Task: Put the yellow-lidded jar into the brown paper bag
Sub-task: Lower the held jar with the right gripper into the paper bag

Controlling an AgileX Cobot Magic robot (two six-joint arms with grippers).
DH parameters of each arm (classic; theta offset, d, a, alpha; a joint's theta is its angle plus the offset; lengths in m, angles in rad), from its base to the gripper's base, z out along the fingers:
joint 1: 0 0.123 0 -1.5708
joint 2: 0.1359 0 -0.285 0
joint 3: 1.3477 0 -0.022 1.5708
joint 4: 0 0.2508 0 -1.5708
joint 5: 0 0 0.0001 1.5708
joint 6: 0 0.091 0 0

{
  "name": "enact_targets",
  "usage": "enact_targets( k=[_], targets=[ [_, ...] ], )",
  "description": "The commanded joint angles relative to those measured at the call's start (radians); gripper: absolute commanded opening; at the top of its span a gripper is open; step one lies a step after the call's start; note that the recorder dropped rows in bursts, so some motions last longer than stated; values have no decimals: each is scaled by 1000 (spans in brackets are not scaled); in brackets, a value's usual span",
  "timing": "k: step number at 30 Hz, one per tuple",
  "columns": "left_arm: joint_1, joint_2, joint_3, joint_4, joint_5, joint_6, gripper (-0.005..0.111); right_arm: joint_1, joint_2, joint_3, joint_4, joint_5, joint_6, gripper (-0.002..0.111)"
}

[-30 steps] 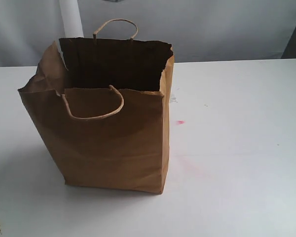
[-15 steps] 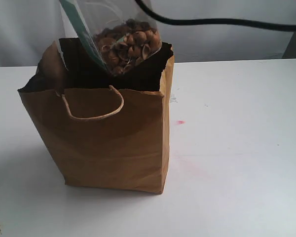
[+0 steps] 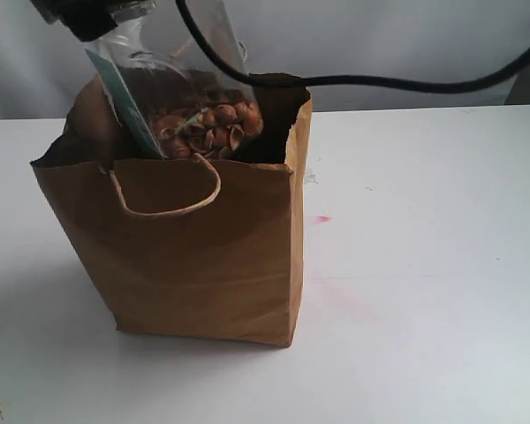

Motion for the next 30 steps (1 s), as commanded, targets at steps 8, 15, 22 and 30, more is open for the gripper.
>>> enact_targets(
  k=[8, 15, 22, 30],
  targets=[
    [-5, 3, -2, -4, -9, -4, 1, 4, 76, -1, 6, 26, -6, 0],
    [-5, 3, -2, -4, -9, -4, 1, 2, 101, -1, -4, 84, -6, 0],
    [-5, 3, -2, -4, -9, -4, 1, 2, 127, -1, -36, 183, -2, 0],
    [-5, 3, -2, -4, -9, -4, 1, -9, 201, -1, -40, 179, -1, 0]
  ],
)
